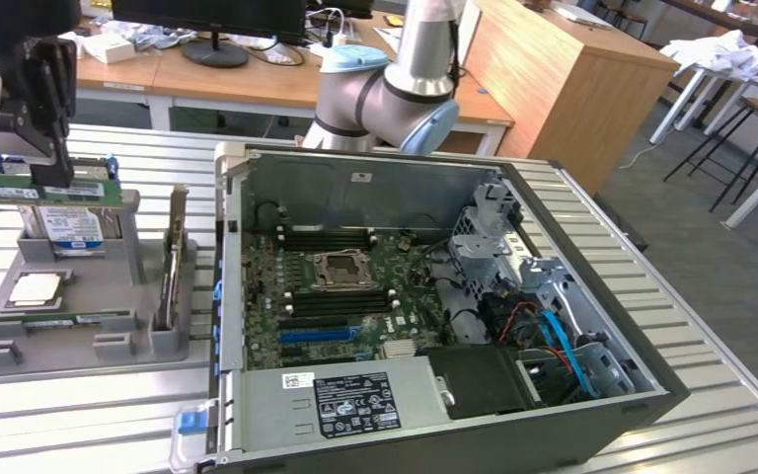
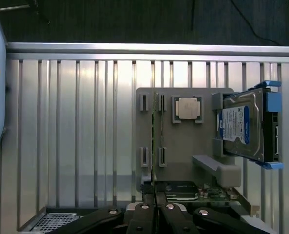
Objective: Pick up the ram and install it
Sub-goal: 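Pick up the ram and move it above insertion slot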
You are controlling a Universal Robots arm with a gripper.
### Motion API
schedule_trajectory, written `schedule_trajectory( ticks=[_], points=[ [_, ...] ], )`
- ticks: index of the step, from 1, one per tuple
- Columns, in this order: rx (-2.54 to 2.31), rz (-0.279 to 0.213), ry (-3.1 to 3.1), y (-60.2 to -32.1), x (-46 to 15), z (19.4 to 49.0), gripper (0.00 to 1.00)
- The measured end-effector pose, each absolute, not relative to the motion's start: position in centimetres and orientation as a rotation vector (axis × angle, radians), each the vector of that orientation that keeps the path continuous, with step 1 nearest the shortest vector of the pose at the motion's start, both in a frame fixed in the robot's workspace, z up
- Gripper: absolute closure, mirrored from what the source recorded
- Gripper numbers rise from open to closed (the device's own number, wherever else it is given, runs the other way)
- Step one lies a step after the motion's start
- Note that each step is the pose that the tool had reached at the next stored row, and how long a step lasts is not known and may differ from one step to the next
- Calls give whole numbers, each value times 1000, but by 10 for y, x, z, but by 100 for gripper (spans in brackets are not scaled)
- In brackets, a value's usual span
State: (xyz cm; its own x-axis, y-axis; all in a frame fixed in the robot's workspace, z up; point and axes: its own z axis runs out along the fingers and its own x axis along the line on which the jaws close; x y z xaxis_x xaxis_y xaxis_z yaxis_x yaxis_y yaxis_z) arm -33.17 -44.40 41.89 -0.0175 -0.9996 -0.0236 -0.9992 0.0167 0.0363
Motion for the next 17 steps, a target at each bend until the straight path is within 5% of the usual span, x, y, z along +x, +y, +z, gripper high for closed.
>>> schedule_trajectory(
  ticks=[17],
  points=[
    [2194,-71,-2232,-444,-298,419,89]
  ],
)
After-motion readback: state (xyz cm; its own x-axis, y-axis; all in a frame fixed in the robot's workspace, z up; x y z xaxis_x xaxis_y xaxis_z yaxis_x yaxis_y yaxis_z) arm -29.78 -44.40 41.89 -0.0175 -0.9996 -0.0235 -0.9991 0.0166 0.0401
